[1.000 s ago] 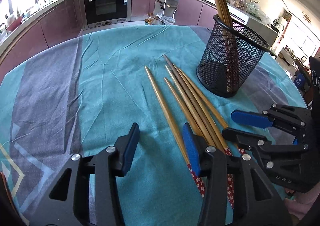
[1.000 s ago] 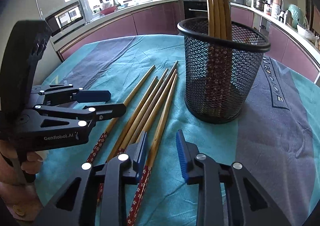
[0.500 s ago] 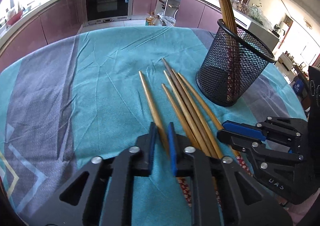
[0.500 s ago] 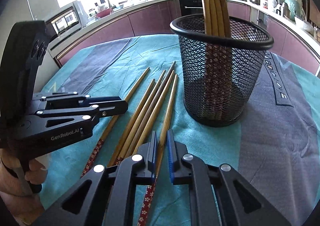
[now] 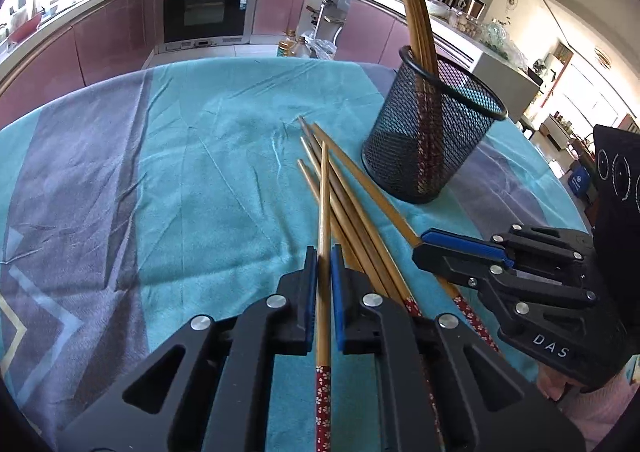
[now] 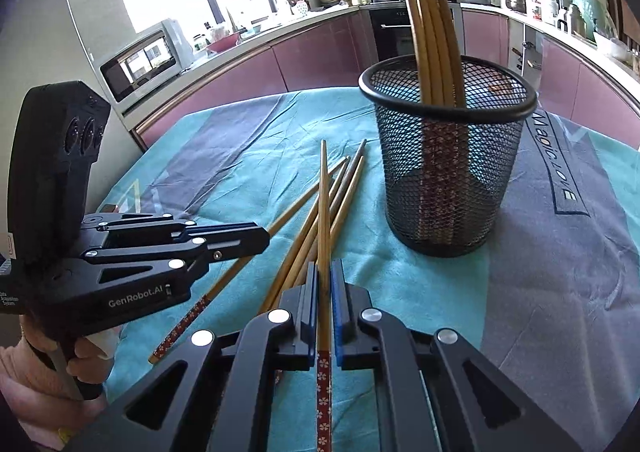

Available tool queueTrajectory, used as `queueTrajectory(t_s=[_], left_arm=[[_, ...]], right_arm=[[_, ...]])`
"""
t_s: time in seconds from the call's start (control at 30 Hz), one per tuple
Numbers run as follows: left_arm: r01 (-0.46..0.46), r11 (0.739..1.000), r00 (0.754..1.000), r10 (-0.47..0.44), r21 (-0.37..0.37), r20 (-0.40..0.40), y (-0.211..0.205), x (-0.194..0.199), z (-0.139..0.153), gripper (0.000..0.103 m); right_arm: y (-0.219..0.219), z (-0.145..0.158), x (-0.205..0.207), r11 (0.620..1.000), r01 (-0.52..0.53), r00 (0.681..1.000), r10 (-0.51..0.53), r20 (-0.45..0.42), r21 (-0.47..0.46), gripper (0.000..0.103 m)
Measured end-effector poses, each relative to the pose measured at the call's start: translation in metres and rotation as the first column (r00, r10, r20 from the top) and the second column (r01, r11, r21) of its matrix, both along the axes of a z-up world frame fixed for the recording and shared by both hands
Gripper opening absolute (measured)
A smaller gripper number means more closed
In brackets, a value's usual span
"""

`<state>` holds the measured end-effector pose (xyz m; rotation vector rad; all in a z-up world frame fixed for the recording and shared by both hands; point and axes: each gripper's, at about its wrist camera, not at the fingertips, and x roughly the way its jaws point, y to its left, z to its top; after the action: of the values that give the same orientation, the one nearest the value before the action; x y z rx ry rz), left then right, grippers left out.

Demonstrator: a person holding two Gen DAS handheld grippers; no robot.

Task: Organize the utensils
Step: 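Lift both chopsticks upright and carry them over the mesh cup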

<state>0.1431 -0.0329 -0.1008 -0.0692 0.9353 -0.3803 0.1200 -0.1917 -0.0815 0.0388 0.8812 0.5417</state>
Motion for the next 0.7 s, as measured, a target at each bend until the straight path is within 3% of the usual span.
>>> queueTrajectory(t_s=[0.23, 0.53, 0.7], left_arm=[[0.033, 0.999, 0.999, -0.032, 0.013, -0.017, -0.004, 0.0, -0.005, 0.008], [0.057, 0.998, 0.998, -0.056, 0.023, -0.034, -0.006, 0.012, -0.009, 0.021], [0.061, 0.998, 0.998, -0.059, 0.035, -0.035, -0.008, 0.019, -0.01, 0.021]], right_arm=[[0.007, -0.004, 0.004, 0.999, -0.024, 0.999, 0.024, -0.026, -0.033, 0.006], [0.013, -0.011, 0.017, 0.997, -0.041, 0.998, 0.038, -0.051, -0.068, 0.008], [0.012, -0.011, 0.023, 0.996, -0.04, 0.998, 0.036, -0.051, -0.074, 0.008]])
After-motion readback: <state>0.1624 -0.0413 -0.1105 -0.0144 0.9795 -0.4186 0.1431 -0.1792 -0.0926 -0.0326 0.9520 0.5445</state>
